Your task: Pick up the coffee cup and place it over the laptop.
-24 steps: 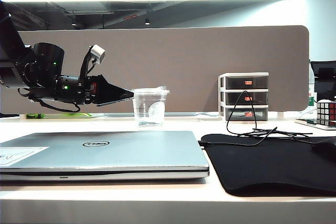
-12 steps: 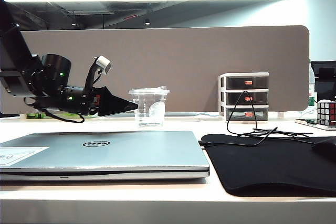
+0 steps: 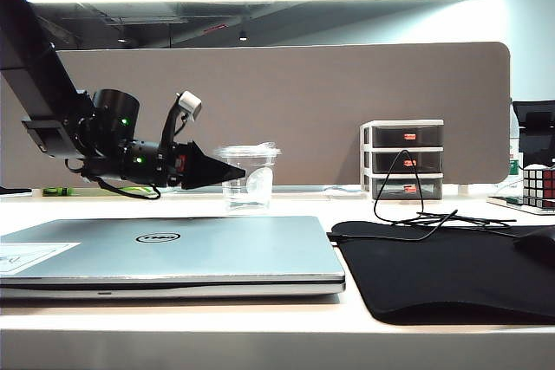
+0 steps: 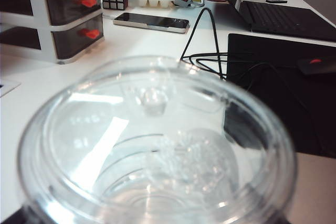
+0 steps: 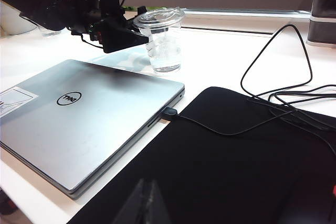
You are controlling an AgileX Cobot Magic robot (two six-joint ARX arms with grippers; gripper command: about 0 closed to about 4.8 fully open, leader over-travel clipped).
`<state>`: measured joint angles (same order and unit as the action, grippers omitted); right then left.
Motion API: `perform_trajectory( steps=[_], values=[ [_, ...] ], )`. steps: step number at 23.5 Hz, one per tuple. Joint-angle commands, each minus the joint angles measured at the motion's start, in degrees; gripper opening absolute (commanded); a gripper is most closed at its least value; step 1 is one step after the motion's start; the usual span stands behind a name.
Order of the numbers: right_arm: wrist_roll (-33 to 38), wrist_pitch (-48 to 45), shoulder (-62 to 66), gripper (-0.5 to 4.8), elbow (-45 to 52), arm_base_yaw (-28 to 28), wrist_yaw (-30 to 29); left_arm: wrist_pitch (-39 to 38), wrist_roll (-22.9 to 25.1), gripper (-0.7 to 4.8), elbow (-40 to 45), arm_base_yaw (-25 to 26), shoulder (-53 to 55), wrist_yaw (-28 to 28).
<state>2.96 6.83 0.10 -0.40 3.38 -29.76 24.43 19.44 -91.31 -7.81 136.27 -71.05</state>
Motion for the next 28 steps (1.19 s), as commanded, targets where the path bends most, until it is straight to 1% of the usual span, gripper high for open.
perform_trajectory(
  steps=[1, 11, 14, 28],
  values=[
    [-0.24, -0.63, 0.00, -0.06, 0.37, 0.02, 0.28, -0.11, 0.33, 4.79, -0.74, -1.38, 0.76, -0.52],
    [-0.24, -0.66, 0.00, -0.06, 0.37, 0.00, 0.26, -0.48, 0.50, 4.79, -5.38, -4.28, 3.08, 0.83],
    [-0.24, -0.66, 0.00, -0.06, 0.37, 0.00, 0.28, 0.96, 0.48, 4.79, -5.33, -4.33, 3.08, 1.33],
    [-0.24, -0.59, 0.00, -0.06, 0.37, 0.00, 0.26, 2.71, 0.48, 4.79, -5.33, -4.31, 3.08, 1.20]
  ],
)
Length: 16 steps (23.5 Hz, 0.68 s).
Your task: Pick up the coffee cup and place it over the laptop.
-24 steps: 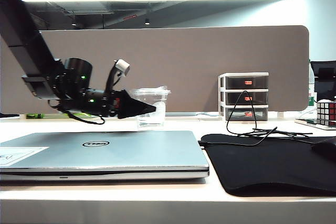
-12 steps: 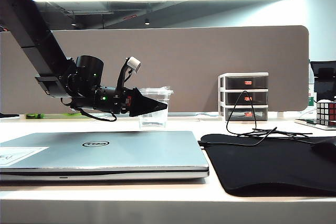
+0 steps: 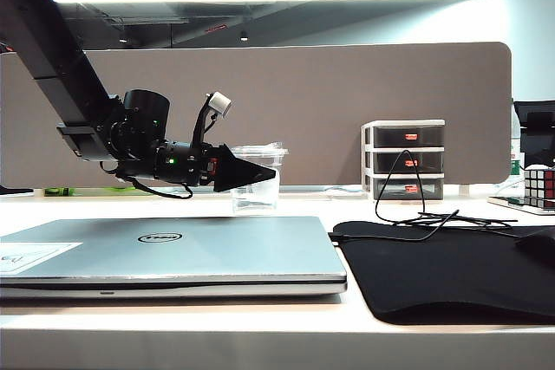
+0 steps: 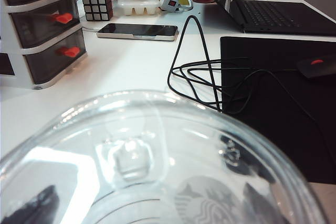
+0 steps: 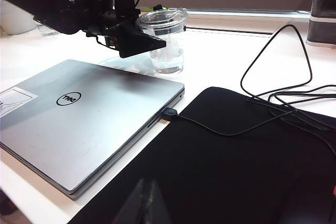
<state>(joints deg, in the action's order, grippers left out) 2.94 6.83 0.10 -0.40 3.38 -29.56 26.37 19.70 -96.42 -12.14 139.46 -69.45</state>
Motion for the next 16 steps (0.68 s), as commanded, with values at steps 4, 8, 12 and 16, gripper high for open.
perform_trajectory(
  steps=[4, 8, 12, 16],
  values=[
    [-0.20, -0.57, 0.00, -0.06, 0.37, 0.00, 0.07, 0.79, -0.11, 4.79, -0.22, 0.02, -0.11, -1.46],
    [-0.20, -0.37, 0.00, -0.06, 0.37, 0.00, 0.07, 1.25, -0.22, 4.79, -0.22, 0.04, -0.13, -2.40],
    [-0.20, -0.15, 0.00, -0.06, 0.37, 0.00, 0.02, 4.83, -3.43, 4.47, -0.22, 0.04, -0.13, -3.89],
    [-0.20, -0.15, 0.00, -0.06, 0.37, 0.02, -0.09, 7.19, -4.31, 4.42, -0.22, 0.04, -0.13, -3.82]
  ],
)
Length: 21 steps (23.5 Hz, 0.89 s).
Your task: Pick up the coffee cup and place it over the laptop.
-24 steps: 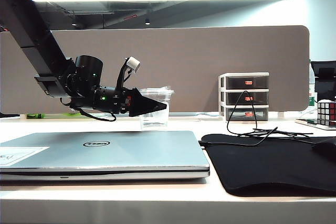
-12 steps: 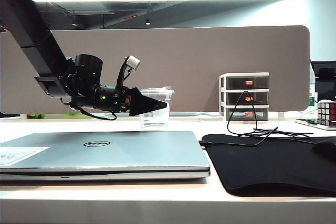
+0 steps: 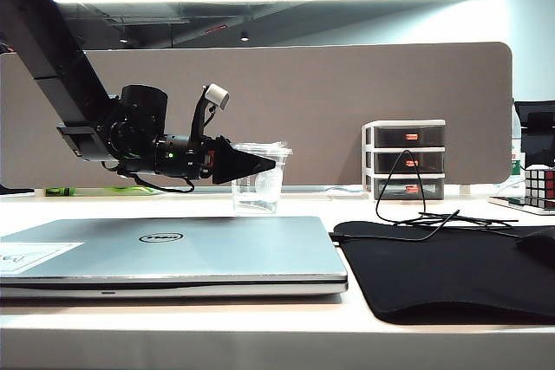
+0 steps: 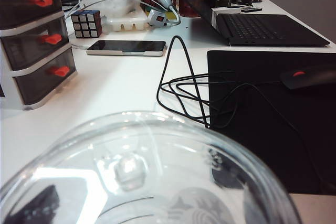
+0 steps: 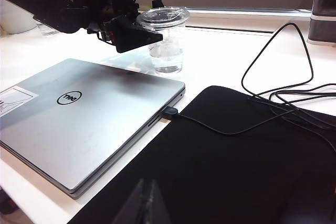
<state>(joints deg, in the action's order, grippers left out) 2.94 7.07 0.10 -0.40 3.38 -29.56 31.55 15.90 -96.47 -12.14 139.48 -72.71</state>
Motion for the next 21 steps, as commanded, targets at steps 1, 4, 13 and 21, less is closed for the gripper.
perform_trajectory(
  steps=[1, 4, 13, 21],
  values=[
    [-0.20, -0.39, 0.00, -0.06, 0.37, 0.00, -0.09, 2.01, -0.52, 4.29, -0.17, 0.04, -0.15, -0.55],
    [-0.20, -0.39, 0.00, -0.06, 0.37, 0.00, -0.09, 2.01, -1.62, 4.20, -0.17, 0.04, -0.15, -0.57],
    [-0.15, -0.37, 0.00, -0.06, 0.37, 0.04, -0.15, 11.56, -11.43, 4.20, -0.17, 0.11, -0.20, -3.23],
    [-0.15, -0.33, 0.00, -0.06, 0.37, 0.04, -0.20, 22.47, -25.05, 4.20, -0.11, 1.14, -0.26, -5.14]
  ],
)
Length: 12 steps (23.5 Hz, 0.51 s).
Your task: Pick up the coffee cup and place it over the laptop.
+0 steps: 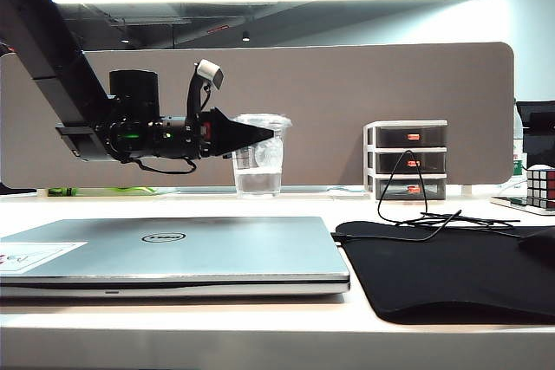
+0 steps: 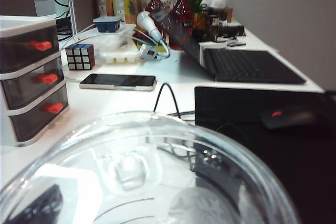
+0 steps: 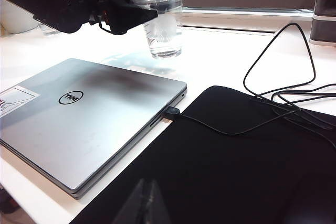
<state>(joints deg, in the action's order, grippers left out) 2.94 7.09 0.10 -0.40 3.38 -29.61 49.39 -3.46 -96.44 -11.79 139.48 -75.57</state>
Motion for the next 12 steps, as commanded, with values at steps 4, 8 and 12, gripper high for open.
perform_trajectory(
  steps=[4, 8, 12],
  values=[
    [-0.15, -0.28, 0.00, -0.06, 0.37, 0.07, -0.11, 6.82, -9.11, 4.03, -0.09, 2.03, -0.61, -3.72],
    [-0.15, -0.28, 0.00, -0.06, 0.37, 0.07, -0.11, 7.21, -9.42, 3.99, 0.81, 2.73, -1.66, -4.20],
    [-0.15, -0.28, 0.00, -0.06, 0.37, 0.07, -0.09, 10.64, -9.40, 3.93, 6.12, 2.73, -5.25, -4.04]
  ],
)
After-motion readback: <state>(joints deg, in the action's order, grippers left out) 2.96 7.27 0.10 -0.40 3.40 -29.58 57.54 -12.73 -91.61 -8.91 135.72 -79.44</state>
